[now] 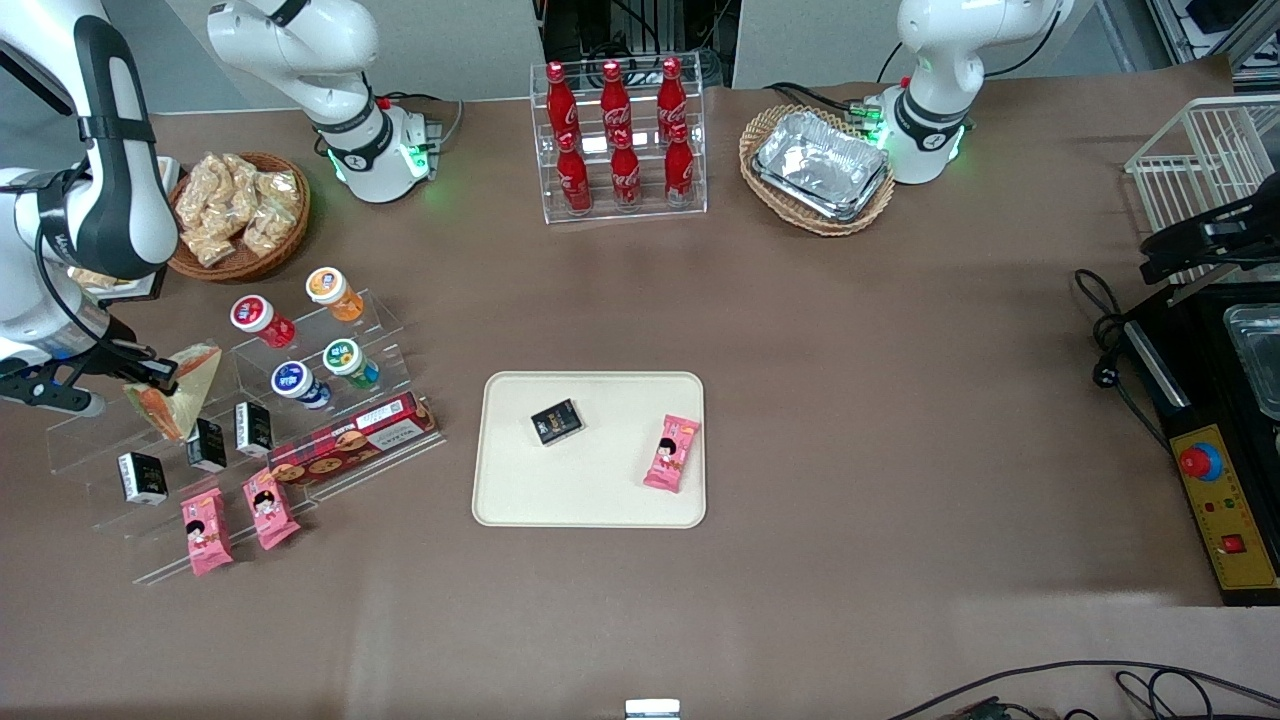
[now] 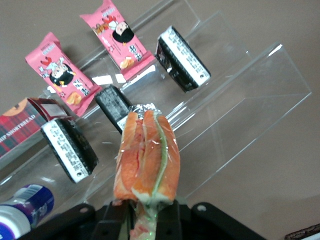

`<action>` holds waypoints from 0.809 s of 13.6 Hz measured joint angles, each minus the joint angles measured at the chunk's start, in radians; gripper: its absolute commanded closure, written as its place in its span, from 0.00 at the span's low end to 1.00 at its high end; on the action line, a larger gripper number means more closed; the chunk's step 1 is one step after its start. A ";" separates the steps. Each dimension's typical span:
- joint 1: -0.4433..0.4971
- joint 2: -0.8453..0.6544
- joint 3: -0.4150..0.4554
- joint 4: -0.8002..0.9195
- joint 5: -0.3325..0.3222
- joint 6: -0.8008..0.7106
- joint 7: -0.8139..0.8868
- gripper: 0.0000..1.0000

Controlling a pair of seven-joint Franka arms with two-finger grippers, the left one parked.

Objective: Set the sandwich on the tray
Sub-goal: 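Lift the sandwich and carry it over the cream tray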

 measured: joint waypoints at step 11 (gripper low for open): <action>0.012 -0.073 0.271 0.357 0.003 -0.549 0.351 1.00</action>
